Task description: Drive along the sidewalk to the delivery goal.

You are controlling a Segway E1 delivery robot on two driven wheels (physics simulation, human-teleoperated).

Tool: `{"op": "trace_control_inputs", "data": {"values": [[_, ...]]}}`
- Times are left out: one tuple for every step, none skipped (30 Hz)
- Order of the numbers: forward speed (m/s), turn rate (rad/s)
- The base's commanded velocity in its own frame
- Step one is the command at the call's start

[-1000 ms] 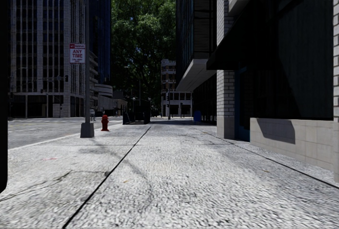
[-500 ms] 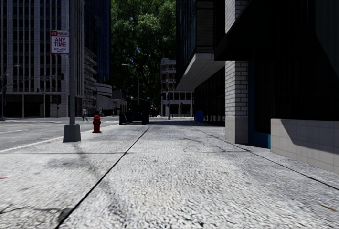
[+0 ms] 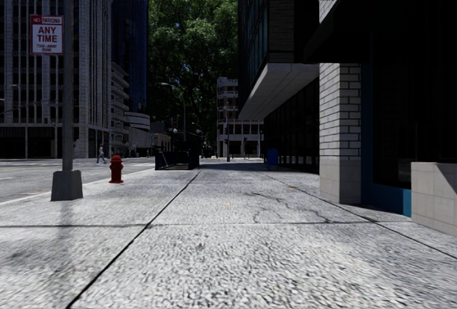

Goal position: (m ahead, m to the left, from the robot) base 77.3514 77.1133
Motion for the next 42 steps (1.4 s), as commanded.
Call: {"op": "trace_control_inputs", "data": {"values": [[2.0,0.0],[2.0,0.0],[2.0,0.0],[2.0,0.0],[2.0,0.0],[2.0,0.0],[2.0,0.0],[2.0,0.0],[2.0,0.0],[2.0,0.0],[2.0,0.0],[2.0,0.0],[2.0,0.0],[2.0,0.0],[2.0,0.0],[2.0,0.0],[2.0,0.0],[2.0,0.0],[2.0,0.0],[2.0,0.0],[2.0,0.0],[2.0,0.0],[2.0,0.0],[2.0,0.0],[2.0,0.0],[2.0,0.0],[2.0,0.0],[2.0,0.0],[2.0,0.0],[2.0,0.0],[2.0,0.0],[2.0,0.0],[2.0,0.0],[2.0,0.0],[2.0,0.0],[2.0,0.0],[2.0,0.0],[2.0,0.0],[2.0,0.0],[2.0,0.0],[2.0,0.0],[2.0,0.0]]}}
